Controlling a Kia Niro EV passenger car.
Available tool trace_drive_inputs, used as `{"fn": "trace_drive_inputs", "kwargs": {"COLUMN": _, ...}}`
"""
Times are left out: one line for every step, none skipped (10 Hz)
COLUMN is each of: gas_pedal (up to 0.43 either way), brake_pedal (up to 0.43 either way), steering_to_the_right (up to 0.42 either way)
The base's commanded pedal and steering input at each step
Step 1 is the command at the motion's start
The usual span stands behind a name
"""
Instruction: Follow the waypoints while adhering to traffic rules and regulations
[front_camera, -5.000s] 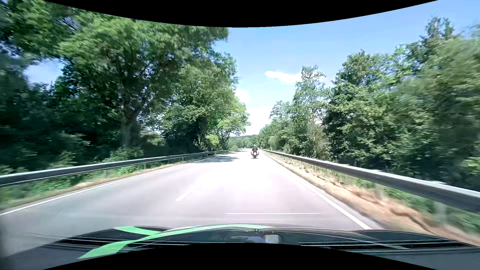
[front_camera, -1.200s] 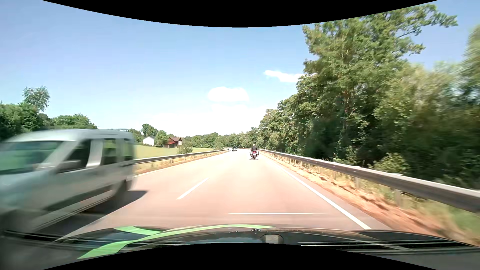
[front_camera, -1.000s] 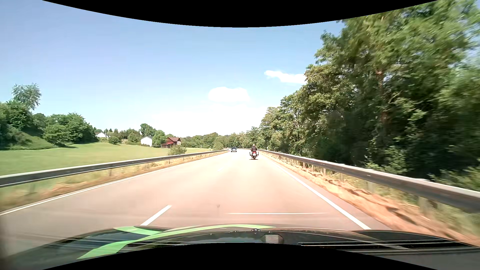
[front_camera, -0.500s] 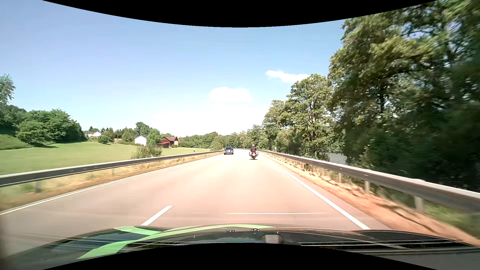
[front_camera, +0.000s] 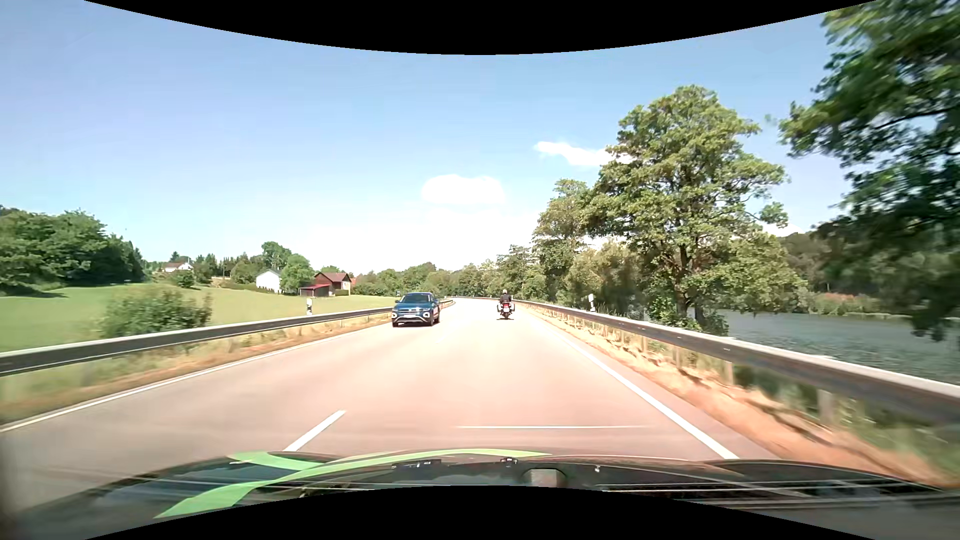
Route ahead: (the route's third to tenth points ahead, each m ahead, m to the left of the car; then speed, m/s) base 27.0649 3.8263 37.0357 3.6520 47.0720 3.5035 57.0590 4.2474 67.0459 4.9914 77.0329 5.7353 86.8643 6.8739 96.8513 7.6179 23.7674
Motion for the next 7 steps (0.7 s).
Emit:
{"fn": "trace_drive_inputs", "kwargs": {"gas_pedal": 0.24, "brake_pedal": 0.0, "steering_to_the_right": -0.006}}
{"fn": "trace_drive_inputs", "kwargs": {"gas_pedal": 0.24, "brake_pedal": 0.0, "steering_to_the_right": -0.006}}
{"fn": "trace_drive_inputs", "kwargs": {"gas_pedal": 0.248, "brake_pedal": 0.0, "steering_to_the_right": -0.006}}
{"fn": "trace_drive_inputs", "kwargs": {"gas_pedal": 0.248, "brake_pedal": 0.0, "steering_to_the_right": -0.007}}
{"fn": "trace_drive_inputs", "kwargs": {"gas_pedal": 0.248, "brake_pedal": 0.0, "steering_to_the_right": -0.007}}
{"fn": "trace_drive_inputs", "kwargs": {"gas_pedal": 0.248, "brake_pedal": 0.0, "steering_to_the_right": -0.007}}
{"fn": "trace_drive_inputs", "kwargs": {"gas_pedal": 0.197, "brake_pedal": 0.0, "steering_to_the_right": -0.007}}
